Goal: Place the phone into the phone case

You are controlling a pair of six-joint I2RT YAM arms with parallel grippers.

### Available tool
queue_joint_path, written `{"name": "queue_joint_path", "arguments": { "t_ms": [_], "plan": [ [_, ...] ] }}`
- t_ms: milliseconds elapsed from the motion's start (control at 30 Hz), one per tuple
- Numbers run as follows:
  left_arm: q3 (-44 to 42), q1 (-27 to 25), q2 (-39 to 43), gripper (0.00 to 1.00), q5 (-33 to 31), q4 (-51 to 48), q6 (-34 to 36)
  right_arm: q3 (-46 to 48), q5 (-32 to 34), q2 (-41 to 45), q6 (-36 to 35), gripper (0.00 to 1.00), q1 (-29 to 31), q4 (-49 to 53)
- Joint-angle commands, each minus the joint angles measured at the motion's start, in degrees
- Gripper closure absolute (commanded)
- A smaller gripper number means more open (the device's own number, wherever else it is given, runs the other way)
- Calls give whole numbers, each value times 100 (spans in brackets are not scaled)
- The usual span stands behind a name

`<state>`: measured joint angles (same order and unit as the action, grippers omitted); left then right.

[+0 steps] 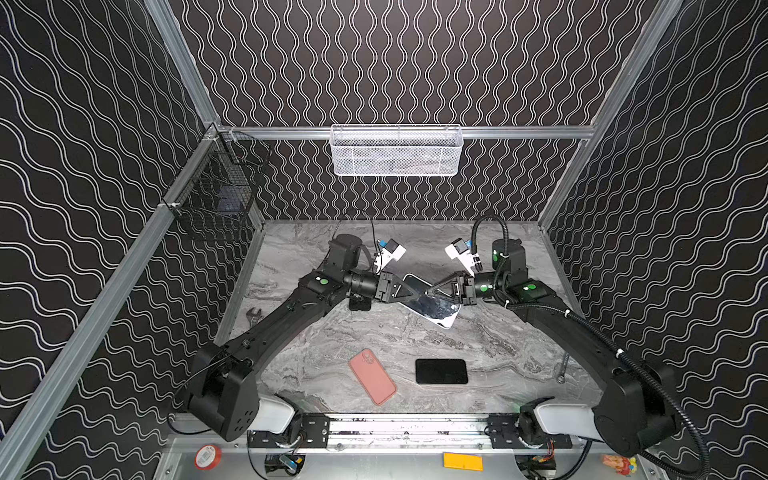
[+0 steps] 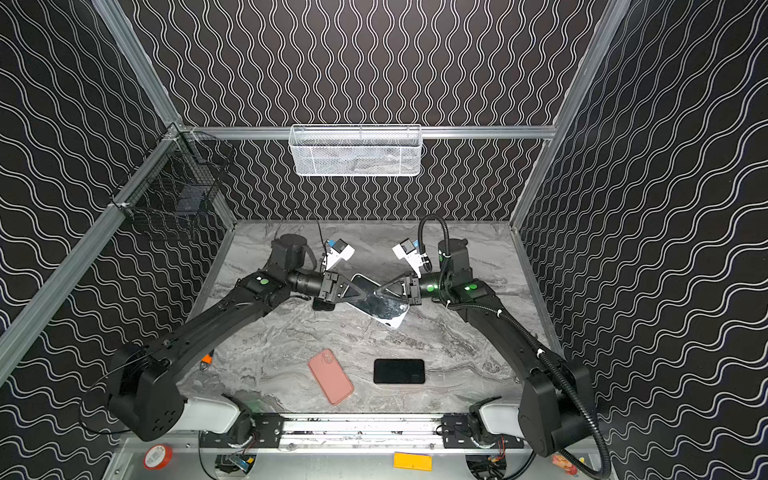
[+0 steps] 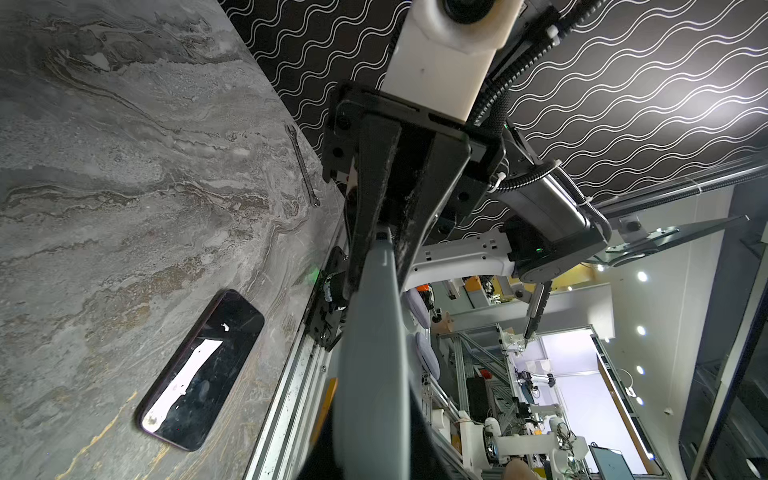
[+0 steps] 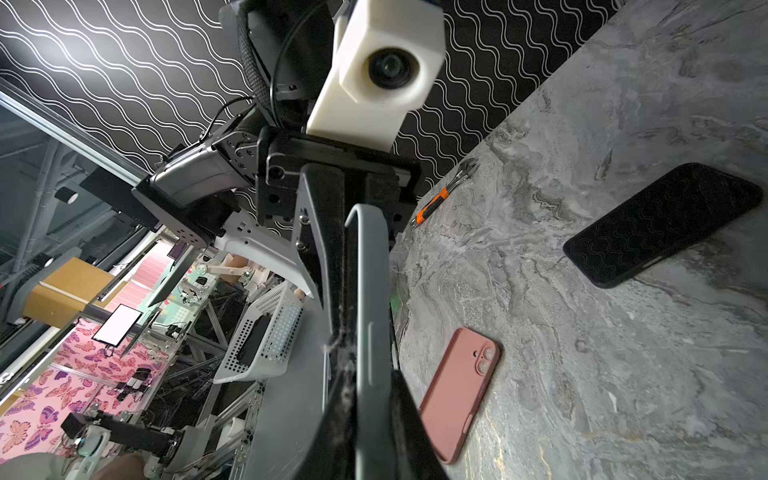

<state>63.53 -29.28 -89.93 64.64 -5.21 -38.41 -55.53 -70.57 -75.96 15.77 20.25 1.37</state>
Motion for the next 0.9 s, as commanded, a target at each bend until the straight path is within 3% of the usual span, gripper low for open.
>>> {"name": "queue_joint_path", "arguments": {
  "t_ms": [0,33,167,333,500,867],
  "plan": [
    [121,46,-42,100,-260,568,-202,89,161,-24,171,89,16,-115],
    [127,53,-50,98,-304,552,-202,110,227,-15,237,92,16,-143],
    [84,104,-86,72,-398,693,-364,286,418,44,763,100,14,-604],
    [-89,183,-32,47,-641,996,-561,433,727,150,1286,100,20,-1005],
    [-446,476,361,29,-1229,1207,-721,497,1300,170,1665,100,14,-1127],
    [-896,941,1607,25,-3558,-273,-93,1278,4024,-180,3230,99,220,-2465]
  ]
}}
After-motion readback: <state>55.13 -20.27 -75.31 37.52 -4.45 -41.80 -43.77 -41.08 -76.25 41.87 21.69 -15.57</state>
